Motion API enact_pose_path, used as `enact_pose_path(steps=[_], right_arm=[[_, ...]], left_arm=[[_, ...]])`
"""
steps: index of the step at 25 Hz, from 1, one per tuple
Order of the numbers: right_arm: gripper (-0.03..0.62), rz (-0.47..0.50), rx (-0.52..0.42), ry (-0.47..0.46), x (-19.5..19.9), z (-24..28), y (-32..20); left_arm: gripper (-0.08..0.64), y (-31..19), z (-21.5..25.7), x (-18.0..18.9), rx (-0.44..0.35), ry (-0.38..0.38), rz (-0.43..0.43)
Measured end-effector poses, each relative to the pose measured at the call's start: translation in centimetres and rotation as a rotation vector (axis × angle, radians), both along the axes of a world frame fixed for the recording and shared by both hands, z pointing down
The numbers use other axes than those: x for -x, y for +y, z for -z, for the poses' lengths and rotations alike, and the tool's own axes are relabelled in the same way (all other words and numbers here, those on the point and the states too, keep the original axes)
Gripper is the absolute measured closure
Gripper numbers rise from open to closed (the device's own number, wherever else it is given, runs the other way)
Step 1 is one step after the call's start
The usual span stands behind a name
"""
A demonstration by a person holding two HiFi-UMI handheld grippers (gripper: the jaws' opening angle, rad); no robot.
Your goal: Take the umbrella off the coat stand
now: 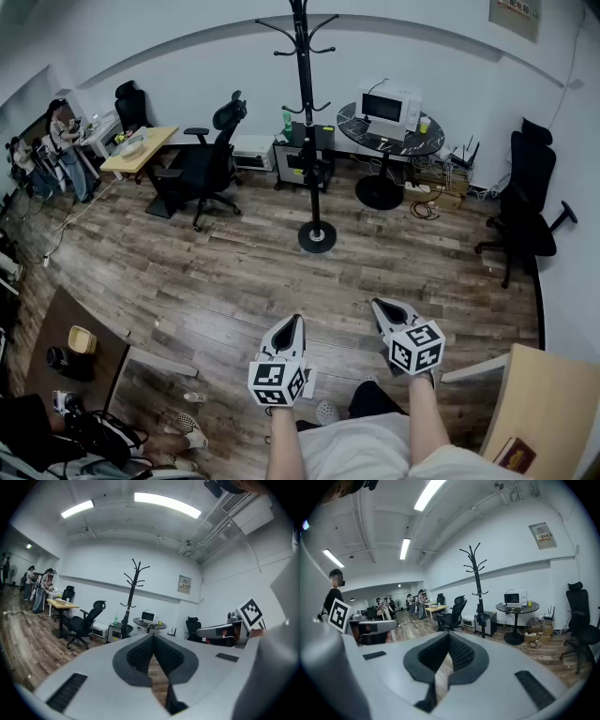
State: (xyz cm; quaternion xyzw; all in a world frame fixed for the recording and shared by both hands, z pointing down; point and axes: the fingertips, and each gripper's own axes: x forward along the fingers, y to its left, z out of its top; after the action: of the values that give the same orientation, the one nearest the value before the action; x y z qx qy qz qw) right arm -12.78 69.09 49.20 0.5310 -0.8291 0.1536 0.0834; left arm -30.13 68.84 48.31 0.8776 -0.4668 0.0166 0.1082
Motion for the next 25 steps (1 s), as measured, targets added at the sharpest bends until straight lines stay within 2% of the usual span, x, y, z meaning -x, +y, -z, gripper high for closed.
enact_pose_path(steps=[4,9,14,16,18,20,22,25], right_arm=[[0.584,0.005,-0.015,0.022,0.3,0.4,0.1],[0.584,0.003,-0.013,0.027,0.7,0.6,0.5],[0.583,0.042,-0.010,0.050,0.8,0.3,1.0],[0.572,0.041,-0.004,0.043,0.7,-0.1,0.9],[0.534,0.037,-0.003,0.024,0.6,-0.3,0.5],[0.448,0.034,-0.012,0.009,0.5,-0.3,0.0],[0.373,0.045,-0.032,-0.019,0.3,-0.1,-0.5],[0.348,0.070,-0.066,-0.099,-0.2,0.6,-1.5]], left_arm=[[0.538,0.2,0.0,0.1,0.010,0.029,0.005],[0.538,0.3,0.2,0.4,0.010,0.013,0.002],[0.537,-0.1,0.4,0.9,-0.043,-0.100,0.066],[0.535,-0.3,0.5,0.9,-0.051,-0.112,0.072],[0.519,-0.8,0.7,0.7,-0.051,-0.106,0.070],[0.438,-1.5,0.9,0.5,-0.048,-0.104,0.070],[0.392,-2.2,1.1,0.4,-0.048,-0.102,0.075],[0.385,-3.2,1.5,0.0,-0.058,-0.061,0.064]])
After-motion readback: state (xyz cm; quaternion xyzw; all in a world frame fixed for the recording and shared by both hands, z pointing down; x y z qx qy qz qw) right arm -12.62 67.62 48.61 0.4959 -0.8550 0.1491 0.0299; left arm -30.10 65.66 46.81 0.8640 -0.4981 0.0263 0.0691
